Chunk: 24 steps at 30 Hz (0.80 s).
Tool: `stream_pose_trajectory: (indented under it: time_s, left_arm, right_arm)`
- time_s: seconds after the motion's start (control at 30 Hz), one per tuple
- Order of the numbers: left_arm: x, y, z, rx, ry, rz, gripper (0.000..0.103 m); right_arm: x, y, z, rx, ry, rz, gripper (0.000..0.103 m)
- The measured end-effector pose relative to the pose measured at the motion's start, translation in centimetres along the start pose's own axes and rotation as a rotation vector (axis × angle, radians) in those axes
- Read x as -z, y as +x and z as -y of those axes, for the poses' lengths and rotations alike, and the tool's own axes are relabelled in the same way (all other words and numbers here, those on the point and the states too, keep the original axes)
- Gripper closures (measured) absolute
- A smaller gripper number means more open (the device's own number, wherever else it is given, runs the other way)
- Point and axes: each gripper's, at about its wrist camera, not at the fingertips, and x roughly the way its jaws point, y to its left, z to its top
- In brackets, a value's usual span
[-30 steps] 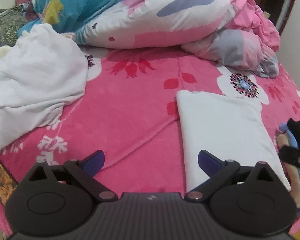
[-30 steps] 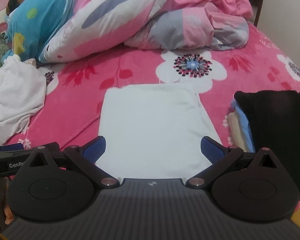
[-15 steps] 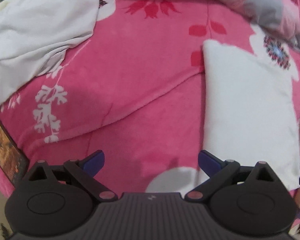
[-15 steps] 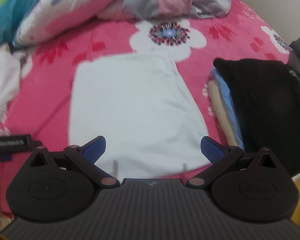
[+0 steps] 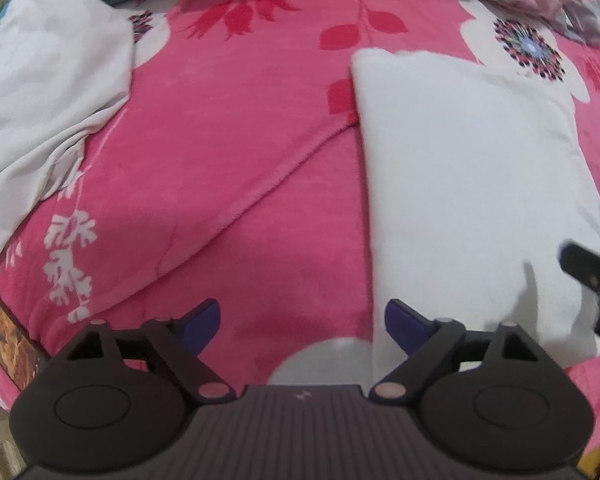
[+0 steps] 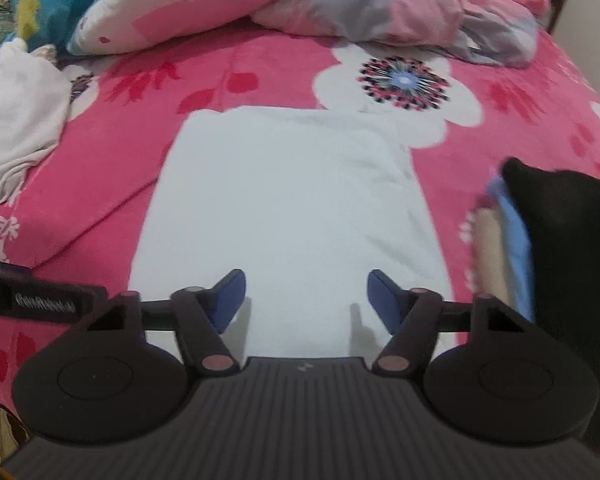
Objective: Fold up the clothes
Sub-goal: 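Open both grippers and move them back from the folded sweatshirt, then grasp the end of the folded sweatshirt with both grippers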
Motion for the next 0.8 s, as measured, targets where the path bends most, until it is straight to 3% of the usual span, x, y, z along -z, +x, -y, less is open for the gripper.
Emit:
stream_pose_trajectory:
  time_s: [0.17, 0.27, 0.47, 0.6, 0.8]
  left_arm:
    - [0.3, 0.7, 0.8, -0.014, 0.035, -0.016, 0.029]
    - [0.4, 1.2, 1.3, -0.022, 0.057, -0.025, 0.033]
    - [0.6, 2.0, 1.9, -0.035, 0.084, -0.047, 0.035]
    - [0.5, 2.4, 1.9, -0.042, 0.09, -0.06, 0.035]
    - [0.8, 3.0, 2.1, -0.048, 0.102, -0.081, 0.035]
  right_arm:
    - [0.5, 1.9, 0.2, -0.06, -0.026, -0.027, 0.057]
    - [2.3, 2.8, 1.7, -0.042, -0.017, -0.085, 0.058]
    - [5.1, 1.2, 5.4, 0.127, 0.043, -0.179, 0.063]
    - [5.1, -0.7, 5.6, 0.135, 0.063, -0.15, 0.066]
    - [3.4, -1.5, 2.1, 0.037, -0.018, -0.051, 0.066]
